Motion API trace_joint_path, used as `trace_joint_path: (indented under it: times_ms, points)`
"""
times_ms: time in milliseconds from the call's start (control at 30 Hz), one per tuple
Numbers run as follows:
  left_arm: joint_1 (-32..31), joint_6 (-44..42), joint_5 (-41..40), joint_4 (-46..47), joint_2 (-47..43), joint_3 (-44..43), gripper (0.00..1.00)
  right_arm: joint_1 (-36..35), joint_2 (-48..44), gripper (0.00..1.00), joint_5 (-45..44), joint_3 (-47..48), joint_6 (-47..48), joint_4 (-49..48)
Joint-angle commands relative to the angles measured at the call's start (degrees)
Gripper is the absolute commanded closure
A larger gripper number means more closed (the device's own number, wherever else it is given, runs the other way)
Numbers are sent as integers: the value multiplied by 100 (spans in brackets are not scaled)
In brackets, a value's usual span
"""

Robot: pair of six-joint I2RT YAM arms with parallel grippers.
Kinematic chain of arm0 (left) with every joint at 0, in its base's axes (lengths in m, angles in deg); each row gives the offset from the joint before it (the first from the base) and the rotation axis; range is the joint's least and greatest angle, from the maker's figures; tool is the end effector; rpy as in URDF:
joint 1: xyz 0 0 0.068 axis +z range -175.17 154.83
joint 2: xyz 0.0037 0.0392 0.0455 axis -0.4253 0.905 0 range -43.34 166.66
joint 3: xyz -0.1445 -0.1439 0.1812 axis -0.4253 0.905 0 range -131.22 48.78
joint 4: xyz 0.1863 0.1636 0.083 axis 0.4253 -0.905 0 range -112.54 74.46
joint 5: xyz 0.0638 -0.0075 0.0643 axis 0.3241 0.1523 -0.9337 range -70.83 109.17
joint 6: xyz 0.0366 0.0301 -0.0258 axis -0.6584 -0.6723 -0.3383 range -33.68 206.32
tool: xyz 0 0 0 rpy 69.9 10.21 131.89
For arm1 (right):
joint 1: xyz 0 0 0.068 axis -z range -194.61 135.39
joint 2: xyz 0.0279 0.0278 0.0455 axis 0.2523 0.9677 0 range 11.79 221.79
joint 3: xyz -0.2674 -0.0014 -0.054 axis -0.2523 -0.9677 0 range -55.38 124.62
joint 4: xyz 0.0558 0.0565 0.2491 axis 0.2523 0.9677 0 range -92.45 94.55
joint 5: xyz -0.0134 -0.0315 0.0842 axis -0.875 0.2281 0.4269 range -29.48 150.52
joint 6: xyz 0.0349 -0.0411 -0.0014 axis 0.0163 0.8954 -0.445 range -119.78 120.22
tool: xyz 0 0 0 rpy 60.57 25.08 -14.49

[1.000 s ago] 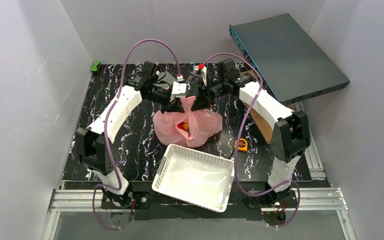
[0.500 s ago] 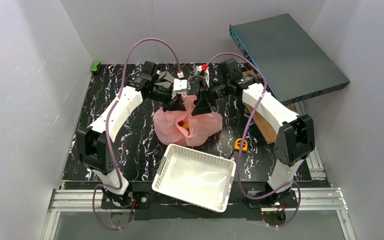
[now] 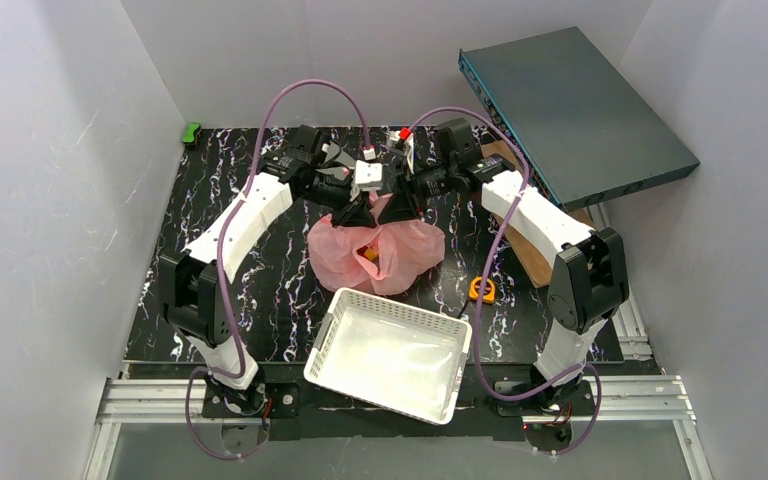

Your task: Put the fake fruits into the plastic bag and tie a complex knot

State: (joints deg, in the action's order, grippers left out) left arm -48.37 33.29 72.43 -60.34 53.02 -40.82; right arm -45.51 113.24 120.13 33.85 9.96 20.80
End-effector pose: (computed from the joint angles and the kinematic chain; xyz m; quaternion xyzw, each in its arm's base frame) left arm 0.3186 -0.1676 0.3320 0.6371 0.5730 -0.3332 0.3933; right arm 0.3269 0.2315 0.3257 -0.4814 0.6442 0.5073 0.3097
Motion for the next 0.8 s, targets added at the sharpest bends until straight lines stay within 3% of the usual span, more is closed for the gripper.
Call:
trace_joint_path:
  times_ms: [0, 67, 233, 400, 567, 767]
  points:
    - [-35, 231, 24, -92, 30, -200, 85, -39, -253, 87, -138, -162, -24, -289]
    - [39, 282, 77, -348, -47, -311, 74, -25, -301, 99, -213, -245, 107, -294]
    - [786, 850, 745, -847, -519, -564, 54, 42, -354, 99, -272, -320, 326, -289]
    - [1659, 2089, 550, 147, -769, -694, 44, 31, -352, 99, -156, -298, 526, -244]
    - [1674, 1648, 614, 72, -320, -1199, 35, -2, -329, 99, -92, -227, 848, -37]
    - [1436, 1077, 874, -148, 159, -1656, 32, -21, -251, 99, -79, -83, 1214, 256]
